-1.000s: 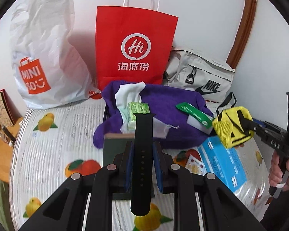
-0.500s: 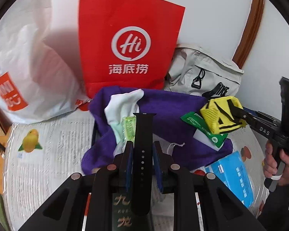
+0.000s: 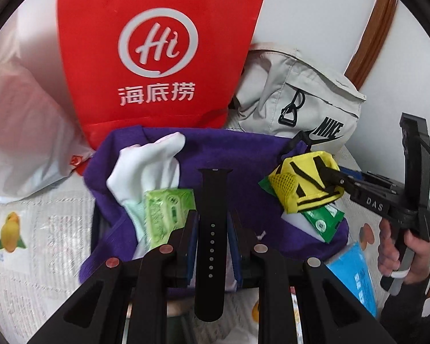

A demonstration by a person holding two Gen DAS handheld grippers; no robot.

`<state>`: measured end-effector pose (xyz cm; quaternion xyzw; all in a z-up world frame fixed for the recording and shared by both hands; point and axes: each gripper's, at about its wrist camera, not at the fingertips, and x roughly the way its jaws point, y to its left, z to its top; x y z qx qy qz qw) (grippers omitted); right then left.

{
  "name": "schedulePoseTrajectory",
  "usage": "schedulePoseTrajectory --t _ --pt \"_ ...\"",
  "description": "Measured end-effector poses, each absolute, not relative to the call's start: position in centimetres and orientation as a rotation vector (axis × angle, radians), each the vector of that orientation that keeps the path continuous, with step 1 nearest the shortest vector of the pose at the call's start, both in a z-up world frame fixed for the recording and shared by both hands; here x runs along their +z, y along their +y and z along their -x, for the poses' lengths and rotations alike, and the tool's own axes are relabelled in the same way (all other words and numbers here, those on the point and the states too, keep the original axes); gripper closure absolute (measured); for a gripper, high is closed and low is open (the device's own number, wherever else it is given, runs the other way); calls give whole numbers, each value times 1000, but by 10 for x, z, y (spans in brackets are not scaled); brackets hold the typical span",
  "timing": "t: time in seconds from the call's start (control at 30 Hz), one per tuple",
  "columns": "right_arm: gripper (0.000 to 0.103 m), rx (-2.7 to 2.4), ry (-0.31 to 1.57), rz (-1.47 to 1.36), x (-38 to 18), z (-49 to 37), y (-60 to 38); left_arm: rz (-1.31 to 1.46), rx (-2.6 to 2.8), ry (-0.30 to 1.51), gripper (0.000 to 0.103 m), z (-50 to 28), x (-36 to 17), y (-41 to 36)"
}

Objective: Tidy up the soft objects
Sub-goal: 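Open both tools to drop the strap and yellow bag onto the purple towel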

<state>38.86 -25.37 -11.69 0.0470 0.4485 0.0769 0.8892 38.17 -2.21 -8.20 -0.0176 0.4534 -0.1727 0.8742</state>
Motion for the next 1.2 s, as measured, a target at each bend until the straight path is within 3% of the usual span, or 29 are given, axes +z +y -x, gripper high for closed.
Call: schedulePoseTrajectory --t 0.57,0.7,0.8,0.93,1.2 --pt "73 193 981 -94 -138 -399 -250 0 -311 1032 83 -412 -123 -40" --pt "60 210 974 -69 -134 -396 -249 10 -308 1045 83 -416 -122 -40" --pt "42 204 968 -46 -129 -393 -247 -18 -272 1058 76 -415 -119 -40" --pt "42 190 951 -15 -119 -384 -246 -20 -266 1056 52 -406 -111 -40" --pt "42 193 901 -22 -87 -345 -245 -49 -238 1012 45 -369 -81 -34"
